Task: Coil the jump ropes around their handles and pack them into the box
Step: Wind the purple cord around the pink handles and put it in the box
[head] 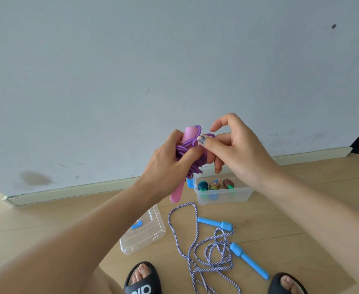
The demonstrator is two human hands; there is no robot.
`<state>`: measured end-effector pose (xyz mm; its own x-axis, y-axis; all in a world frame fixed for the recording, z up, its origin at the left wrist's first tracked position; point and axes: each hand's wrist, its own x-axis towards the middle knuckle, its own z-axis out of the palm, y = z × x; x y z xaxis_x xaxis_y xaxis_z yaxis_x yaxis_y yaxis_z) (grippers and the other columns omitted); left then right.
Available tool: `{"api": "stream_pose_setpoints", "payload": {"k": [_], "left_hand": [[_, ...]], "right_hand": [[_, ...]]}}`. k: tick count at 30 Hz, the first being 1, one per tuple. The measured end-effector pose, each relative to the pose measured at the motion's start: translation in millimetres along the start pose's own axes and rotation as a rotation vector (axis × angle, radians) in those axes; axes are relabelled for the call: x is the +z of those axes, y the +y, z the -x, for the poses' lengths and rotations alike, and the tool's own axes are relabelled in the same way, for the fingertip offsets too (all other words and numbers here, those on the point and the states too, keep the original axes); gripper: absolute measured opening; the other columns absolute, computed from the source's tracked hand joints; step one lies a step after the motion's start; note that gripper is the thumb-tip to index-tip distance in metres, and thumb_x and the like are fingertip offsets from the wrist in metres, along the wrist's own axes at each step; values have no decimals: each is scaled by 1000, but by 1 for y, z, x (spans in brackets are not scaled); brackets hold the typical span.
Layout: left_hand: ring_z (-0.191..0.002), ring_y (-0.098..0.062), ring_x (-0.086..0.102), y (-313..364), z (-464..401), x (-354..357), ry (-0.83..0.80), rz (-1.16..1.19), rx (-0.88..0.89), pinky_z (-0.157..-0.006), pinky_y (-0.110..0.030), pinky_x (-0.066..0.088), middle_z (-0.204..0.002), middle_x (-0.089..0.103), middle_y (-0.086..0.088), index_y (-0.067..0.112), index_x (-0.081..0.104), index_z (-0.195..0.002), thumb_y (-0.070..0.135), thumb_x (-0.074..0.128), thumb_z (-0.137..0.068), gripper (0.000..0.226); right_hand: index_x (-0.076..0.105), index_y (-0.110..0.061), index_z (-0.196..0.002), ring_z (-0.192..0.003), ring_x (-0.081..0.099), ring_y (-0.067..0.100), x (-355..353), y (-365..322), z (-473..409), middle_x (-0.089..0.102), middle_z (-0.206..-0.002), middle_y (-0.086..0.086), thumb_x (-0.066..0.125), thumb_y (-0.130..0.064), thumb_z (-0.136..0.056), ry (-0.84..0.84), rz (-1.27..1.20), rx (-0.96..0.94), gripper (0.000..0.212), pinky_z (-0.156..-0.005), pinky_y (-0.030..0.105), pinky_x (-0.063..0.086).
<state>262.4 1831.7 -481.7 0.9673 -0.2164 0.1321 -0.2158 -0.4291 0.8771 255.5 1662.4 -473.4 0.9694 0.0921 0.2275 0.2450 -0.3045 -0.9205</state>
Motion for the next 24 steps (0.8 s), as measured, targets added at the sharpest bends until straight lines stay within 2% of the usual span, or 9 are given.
{"api": "stream_pose_setpoints", "payload": {"k": [2, 4, 7, 10, 14, 16, 18, 21, 24], "left_hand": [[-64, -20, 72, 0, 1, 0, -1, 9, -12, -68, -47, 60, -79, 69, 1, 21, 49, -89, 38, 60, -95, 21], [-69, -23, 73, -1, 2, -1, -5, -12, -2, -71, -52, 58, -81, 69, -2, 23, 48, -87, 44, 60, -92, 25], [-78, -29, 70, -3, 2, -3, -18, -60, 14, -73, -54, 56, -84, 67, -7, 24, 48, -88, 52, 58, -88, 29], [-81, -33, 69, -2, 1, -3, -70, -42, -21, -75, -57, 56, -89, 67, -12, 20, 50, -90, 56, 57, -84, 37], [-78, -34, 72, -3, -2, -4, -120, 40, -61, -74, -59, 56, -94, 68, -19, 15, 50, -92, 55, 61, -84, 43], [-82, -35, 71, -3, -3, -5, -123, 46, -45, -75, -58, 56, -95, 67, -19, 16, 51, -92, 57, 61, -84, 42], [-85, -36, 70, -2, -3, -5, -128, 51, -29, -77, -57, 56, -95, 68, -17, 20, 53, -92, 61, 60, -82, 42], [-79, -35, 72, -1, -2, -3, -129, 86, -41, -76, -57, 57, -92, 69, -15, 19, 54, -94, 58, 59, -85, 40], [-71, -34, 72, 0, -3, 1, -107, 111, -56, -72, -55, 57, -87, 71, -17, 10, 51, -95, 48, 58, -92, 38]], "right_hand": [[55, -23, -105, -49, 53, 18, -4, 1, -2, 63, -58, 1, 66, -33, -93, -25, 19, 2, 20, -55, 27, 48], [63, -27, -96, -53, 48, 19, -8, 3, -4, 55, -58, 5, 69, -35, -91, -41, 65, -20, 11, -56, 36, 46], [67, -28, -86, -66, 48, 28, -11, 3, -5, 46, -70, 8, 73, -35, -87, -37, 124, -74, 8, -66, 44, 48], [68, -28, -83, -80, 55, 23, -13, 2, -5, 56, -91, 6, 75, -30, -85, -25, 146, -106, 8, -76, 31, 46], [69, -19, -85, -82, 61, 33, -17, 1, -6, 66, -87, 10, 74, -28, -87, -82, 62, -33, 10, -82, 45, 52], [69, -14, -87, -74, 61, 21, -18, -1, -6, 65, -78, 4, 73, -21, -89, -105, -2, 4, 9, -79, 38, 54], [67, -12, -86, -71, 58, 9, -18, -3, -6, 63, -75, -3, 71, -14, -90, -112, -67, 23, 5, -71, 24, 53], [67, -14, -84, -69, 57, 7, -18, -3, -6, 62, -73, -5, 70, -13, -90, -89, -97, 27, 6, -66, 18, 50], [65, -18, -84, -61, 51, -1, -14, -3, -4, 59, -65, -17, 69, -15, -91, -20, 3, -34, 9, -61, 12, 43]]}}
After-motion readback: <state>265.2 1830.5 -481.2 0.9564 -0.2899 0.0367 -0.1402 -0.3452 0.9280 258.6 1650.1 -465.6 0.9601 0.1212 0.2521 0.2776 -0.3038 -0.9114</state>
